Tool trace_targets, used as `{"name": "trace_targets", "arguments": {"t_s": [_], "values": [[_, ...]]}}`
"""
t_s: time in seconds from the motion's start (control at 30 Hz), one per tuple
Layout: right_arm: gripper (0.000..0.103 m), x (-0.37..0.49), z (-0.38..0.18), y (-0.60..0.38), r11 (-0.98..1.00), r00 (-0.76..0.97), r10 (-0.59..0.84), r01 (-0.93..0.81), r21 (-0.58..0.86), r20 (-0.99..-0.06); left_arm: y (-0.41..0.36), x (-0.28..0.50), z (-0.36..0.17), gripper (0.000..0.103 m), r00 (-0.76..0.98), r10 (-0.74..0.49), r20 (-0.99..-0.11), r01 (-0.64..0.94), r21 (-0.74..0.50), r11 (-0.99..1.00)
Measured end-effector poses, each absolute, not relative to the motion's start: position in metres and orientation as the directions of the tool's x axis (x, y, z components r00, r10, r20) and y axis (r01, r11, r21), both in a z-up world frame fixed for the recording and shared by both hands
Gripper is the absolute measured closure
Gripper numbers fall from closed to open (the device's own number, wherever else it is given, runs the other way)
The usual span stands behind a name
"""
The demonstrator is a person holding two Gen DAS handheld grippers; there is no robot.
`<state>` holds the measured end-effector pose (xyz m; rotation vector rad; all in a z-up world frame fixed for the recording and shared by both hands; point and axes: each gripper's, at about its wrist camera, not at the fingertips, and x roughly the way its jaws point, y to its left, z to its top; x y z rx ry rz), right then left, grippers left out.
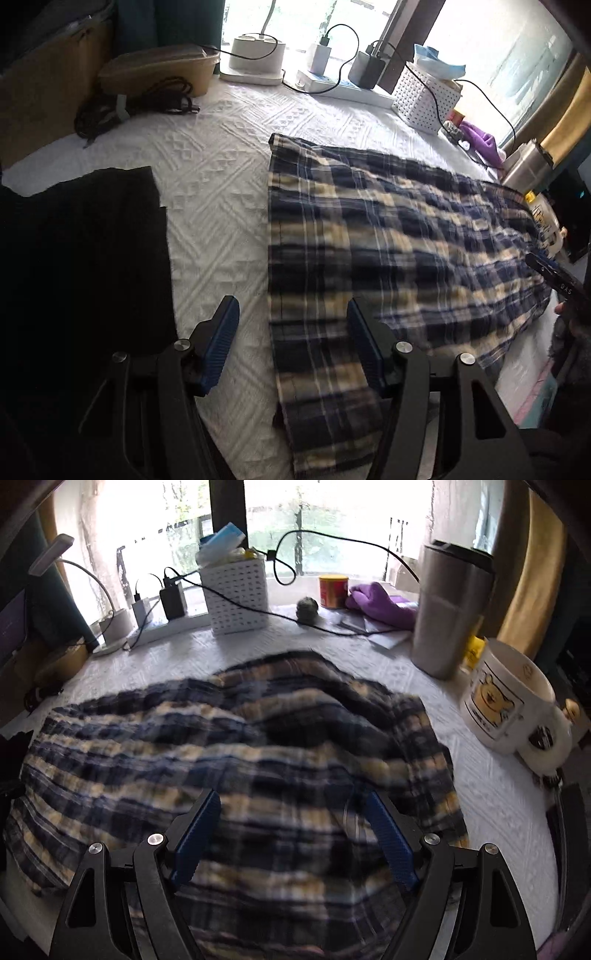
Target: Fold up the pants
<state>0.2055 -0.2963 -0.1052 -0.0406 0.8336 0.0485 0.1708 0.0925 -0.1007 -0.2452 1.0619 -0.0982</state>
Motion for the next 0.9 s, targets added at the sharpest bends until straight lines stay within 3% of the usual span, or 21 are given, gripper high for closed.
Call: {"name": "trace_targets", "arguments": {"t_s": [0.23,0.9], "values": [[0.02,0.189,-0.129,-0.308,0.999,0.647,0.017,-0.046,-0.017,-0.762,0.079,0.16,-0.104,0.043,0.492,-0.099,-0.865,-0.026,-0.128,0.991],[0.02,0.12,-0.101,-0.345,0.997,0.702,-0.032,0.069,0.023,-0.711,0.074,0.129,-0.094,0.043,0.48,-0.188,-0.857,-0.011,-0.22,0.975]]}}
